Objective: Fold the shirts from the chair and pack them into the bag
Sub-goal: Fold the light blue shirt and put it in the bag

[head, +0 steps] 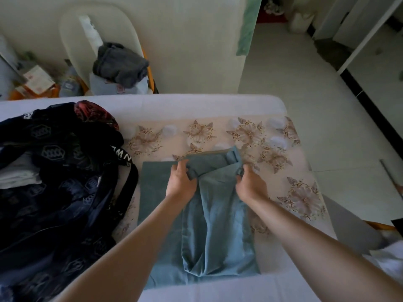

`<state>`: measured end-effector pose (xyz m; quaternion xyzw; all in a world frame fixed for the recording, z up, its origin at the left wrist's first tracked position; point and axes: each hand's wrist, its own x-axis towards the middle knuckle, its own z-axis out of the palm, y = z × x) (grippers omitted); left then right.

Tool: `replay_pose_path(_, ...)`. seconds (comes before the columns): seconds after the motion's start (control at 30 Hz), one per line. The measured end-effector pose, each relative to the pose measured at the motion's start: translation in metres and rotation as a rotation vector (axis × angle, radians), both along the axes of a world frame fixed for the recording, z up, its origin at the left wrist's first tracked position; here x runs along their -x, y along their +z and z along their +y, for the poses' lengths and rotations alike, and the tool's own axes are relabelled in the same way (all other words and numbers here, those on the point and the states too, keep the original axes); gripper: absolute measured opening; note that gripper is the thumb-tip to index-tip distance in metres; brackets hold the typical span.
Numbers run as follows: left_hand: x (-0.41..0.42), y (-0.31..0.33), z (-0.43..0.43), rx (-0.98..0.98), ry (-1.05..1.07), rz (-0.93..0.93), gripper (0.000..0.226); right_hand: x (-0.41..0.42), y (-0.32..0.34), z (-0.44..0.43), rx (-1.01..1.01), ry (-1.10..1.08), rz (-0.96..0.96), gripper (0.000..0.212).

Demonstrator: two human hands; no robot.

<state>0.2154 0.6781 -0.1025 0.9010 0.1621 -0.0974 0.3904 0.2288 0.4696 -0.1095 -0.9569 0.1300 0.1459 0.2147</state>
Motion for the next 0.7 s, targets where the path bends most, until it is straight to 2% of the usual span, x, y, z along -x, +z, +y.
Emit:
replay_pose_path(0.07, 0.001, -0.001, 0.002, -0.043, -0.121, -0.028, 0.061, -0.002, -0.013, -0.012, 0.177, 0.077, -0.092, 0.053)
replay_pose_path(0.13, 0.005, -0.003, 0.0, -0.05, -0.19, -0.03, 0.066, 0.002, -0.021, -0.023, 0.326, 0.22, -0.278, 0.069)
replay_pose_path(0.2, 0.016, -0.007, -0.004, -0.052, -0.215, -0.039, 0.067, 0.004, -0.026, -0.03, 0.321, 0.459, -0.486, 0.069)
replay_pose_path(0.23, 0.023, -0.009, -0.005, -0.071, -0.215, -0.051, 0.067, 0.006, -0.026, -0.031, 0.278, 0.596, -0.51, 0.064)
replay_pose_path(0.3, 0.041, -0.012, -0.005, -0.182, -0.22, -0.137, 0.064, 0.015, -0.022, -0.029, 0.204, 0.719, -0.37, 0.062)
replay_pose_path(0.37, 0.061, -0.013, -0.004, -0.336, -0.264, -0.317, 0.045, 0.033, -0.02, -0.026, 0.188, 0.663, -0.243, 0.066)
replay_pose_path(0.43, 0.081, -0.009, -0.005, -0.424, -0.352, -0.424, 0.02, 0.057, -0.014, -0.027, 0.169, 0.604, -0.304, 0.065)
replay_pose_path(0.47, 0.093, -0.006, -0.008, -0.449, -0.401, -0.381, 0.02, 0.072, -0.009, -0.028, 0.143, 0.612, -0.351, 0.06)
replay_pose_path(0.53, 0.118, -0.001, -0.017, -0.557, -0.47, -0.14, 0.042, 0.103, -0.003, -0.032, 0.08, 0.677, -0.44, 0.044)
replay_pose_path(0.6, 0.139, -0.002, -0.025, -0.647, -0.508, -0.027, 0.054, 0.133, 0.001, -0.038, 0.042, 0.754, -0.479, 0.03)
replay_pose_path(0.67, 0.156, -0.001, -0.034, -0.591, -0.496, 0.003, 0.043, 0.158, 0.003, -0.045, 0.034, 0.82, -0.46, 0.032)
replay_pose_path(0.7, 0.162, 0.0, -0.037, -0.503, -0.431, 0.019, 0.036, 0.167, 0.002, -0.049, 0.043, 0.848, -0.444, 0.037)
